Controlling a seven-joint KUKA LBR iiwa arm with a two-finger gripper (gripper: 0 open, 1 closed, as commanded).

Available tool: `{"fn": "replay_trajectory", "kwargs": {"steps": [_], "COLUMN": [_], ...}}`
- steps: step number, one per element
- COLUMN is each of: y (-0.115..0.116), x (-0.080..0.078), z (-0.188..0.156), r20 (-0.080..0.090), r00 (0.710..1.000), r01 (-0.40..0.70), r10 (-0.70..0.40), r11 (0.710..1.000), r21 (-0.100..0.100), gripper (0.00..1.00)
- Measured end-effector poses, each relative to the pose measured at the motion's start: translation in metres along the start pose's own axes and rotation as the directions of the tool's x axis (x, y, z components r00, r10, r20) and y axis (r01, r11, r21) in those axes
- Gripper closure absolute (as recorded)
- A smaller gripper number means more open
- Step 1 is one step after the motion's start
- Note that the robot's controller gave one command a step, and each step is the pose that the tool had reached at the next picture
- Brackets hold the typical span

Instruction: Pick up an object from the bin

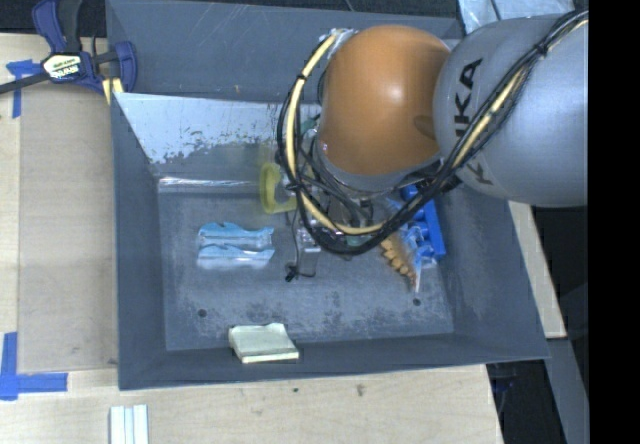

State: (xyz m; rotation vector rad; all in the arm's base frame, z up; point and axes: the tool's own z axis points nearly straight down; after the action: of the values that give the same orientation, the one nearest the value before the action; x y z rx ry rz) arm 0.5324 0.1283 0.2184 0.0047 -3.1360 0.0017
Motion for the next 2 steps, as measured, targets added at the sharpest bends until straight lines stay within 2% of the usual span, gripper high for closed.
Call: {"fn": "replay_trajectory", "kwargs": {"steps": [1, 2], "y": [-0.001, 0.024], "x": [-0.001, -0.017], "z": [-0.005, 0.036], "r20": [0.009, 0.014], "r00": [1.0, 0.999], "r01": [-0.003, -0.033], "r10": [0.003, 0.033], "r11": [1.0, 0.999], "r21": [-0.002, -0.003], "gripper": [0.0, 0.0]}}
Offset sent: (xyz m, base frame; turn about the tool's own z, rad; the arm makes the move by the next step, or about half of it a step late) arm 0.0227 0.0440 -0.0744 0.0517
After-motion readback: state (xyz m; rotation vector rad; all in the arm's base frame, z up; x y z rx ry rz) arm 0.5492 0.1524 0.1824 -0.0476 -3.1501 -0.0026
